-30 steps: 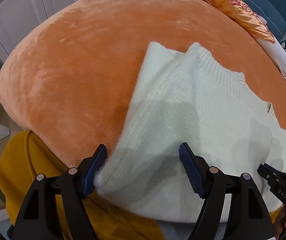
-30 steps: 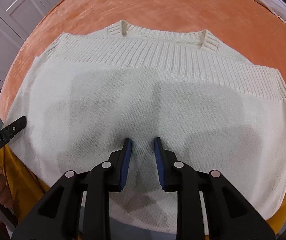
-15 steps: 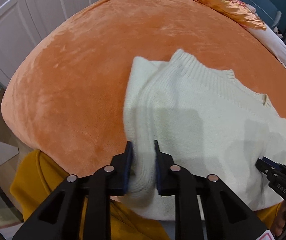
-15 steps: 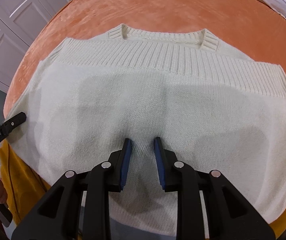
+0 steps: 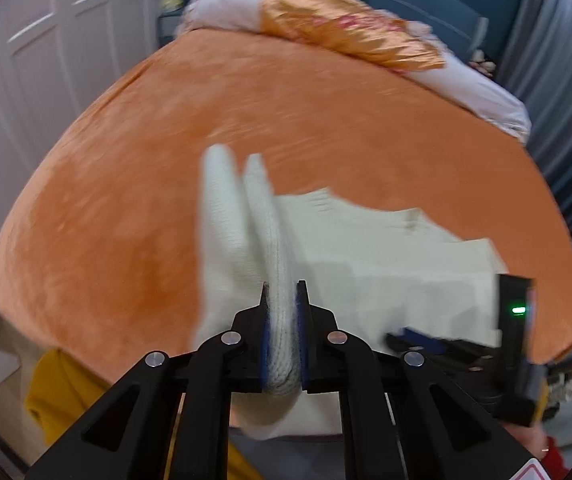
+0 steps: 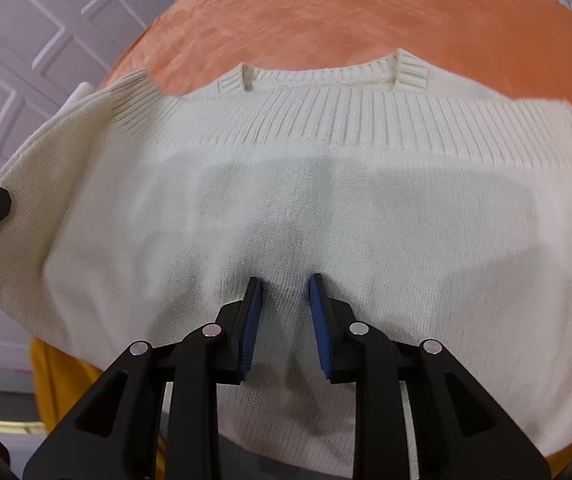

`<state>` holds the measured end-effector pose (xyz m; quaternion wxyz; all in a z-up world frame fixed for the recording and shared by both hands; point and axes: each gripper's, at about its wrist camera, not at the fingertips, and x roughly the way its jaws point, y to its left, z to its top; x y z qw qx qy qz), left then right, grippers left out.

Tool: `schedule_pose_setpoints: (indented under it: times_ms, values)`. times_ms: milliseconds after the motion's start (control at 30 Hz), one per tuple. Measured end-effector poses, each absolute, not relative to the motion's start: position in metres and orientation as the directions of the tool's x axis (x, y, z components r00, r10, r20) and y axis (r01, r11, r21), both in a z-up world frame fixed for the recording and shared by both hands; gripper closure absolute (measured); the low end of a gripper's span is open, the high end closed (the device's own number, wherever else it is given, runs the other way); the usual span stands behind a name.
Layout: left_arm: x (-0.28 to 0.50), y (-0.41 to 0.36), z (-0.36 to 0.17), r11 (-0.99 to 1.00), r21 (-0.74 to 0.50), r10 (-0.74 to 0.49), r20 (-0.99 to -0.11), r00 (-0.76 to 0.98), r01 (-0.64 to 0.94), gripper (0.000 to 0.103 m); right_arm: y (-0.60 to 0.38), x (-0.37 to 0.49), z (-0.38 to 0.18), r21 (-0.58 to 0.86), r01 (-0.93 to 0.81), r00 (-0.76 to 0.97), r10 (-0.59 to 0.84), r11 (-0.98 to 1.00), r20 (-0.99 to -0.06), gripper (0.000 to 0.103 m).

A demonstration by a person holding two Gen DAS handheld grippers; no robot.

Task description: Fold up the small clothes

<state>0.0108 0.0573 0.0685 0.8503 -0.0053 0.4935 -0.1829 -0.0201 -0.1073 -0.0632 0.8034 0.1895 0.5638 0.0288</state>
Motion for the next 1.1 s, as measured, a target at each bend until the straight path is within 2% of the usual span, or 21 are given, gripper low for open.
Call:
schedule_pose_setpoints:
  times_ms: [167,267,400,500,633,700,733,767,833,1033,1100]
  values:
    - [0.002,0.007,0.076,0.904,-0.161,-0.339,-0.833,0.436,0.396,0.096,-0.13,-0.032,-0.063,0.496,0.238,0.396,0.383,0.835,-0.834,0.078]
    - [0.008,0.005,0.075,0.926,-0.142,-0.3,-0.839,0.454,0.349,0.096,-0.14,-0.046,-0.059,0.534,0.256,0.415,0.407,0.806,-0.814,0.075]
    - [0.025,0.054,0.064,0.978,-0.064,-0.156,-0.853,0.498,0.196,0.095,-0.142,-0.062,-0.049,0.514,0.241,0.435,0.382,0.823,-0.815,0.071]
    - [0.03,0.115,0.037,0.998,-0.026,-0.049,-0.892,0.449,0.057,0.095,-0.139,-0.069,-0.045,0.486,0.218,0.437,0.361,0.846,-0.824,0.068]
    - [0.023,0.172,-0.019,0.994,-0.1,-0.082,-0.955,0.287,-0.049,0.093,-0.131,-0.065,-0.042,0.445,0.192,0.422,0.336,0.874,-0.842,0.067]
    - [0.016,0.177,-0.023,0.99,-0.131,-0.11,-0.948,0.3,-0.051,0.086,-0.126,-0.061,-0.041,0.426,0.178,0.41,0.327,0.887,-0.852,0.067]
    - [0.012,0.178,-0.021,0.989,-0.14,-0.115,-0.938,0.326,-0.054,0.077,-0.125,-0.059,-0.04,0.415,0.173,0.406,0.319,0.893,-0.856,0.067]
    - [0.01,0.179,-0.021,0.985,-0.161,-0.13,-0.931,0.34,-0.063,0.05,-0.121,-0.057,-0.039,0.4,0.167,0.404,0.307,0.901,-0.862,0.067]
    - [0.007,0.183,-0.025,0.97,-0.215,-0.165,-0.922,0.35,-0.11,0.026,-0.116,-0.053,-0.035,0.385,0.158,0.403,0.296,0.909,-0.866,0.067]
    - [0.019,0.199,-0.06,0.914,-0.334,-0.262,-0.919,0.294,-0.23,0.026,-0.109,-0.036,-0.027,0.347,0.153,0.392,0.265,0.925,-0.881,0.067]
    - [0.023,0.197,-0.063,0.9,-0.374,-0.296,-0.901,0.317,-0.223,0.026,-0.105,-0.026,-0.027,0.329,0.154,0.391,0.249,0.932,-0.886,0.067]
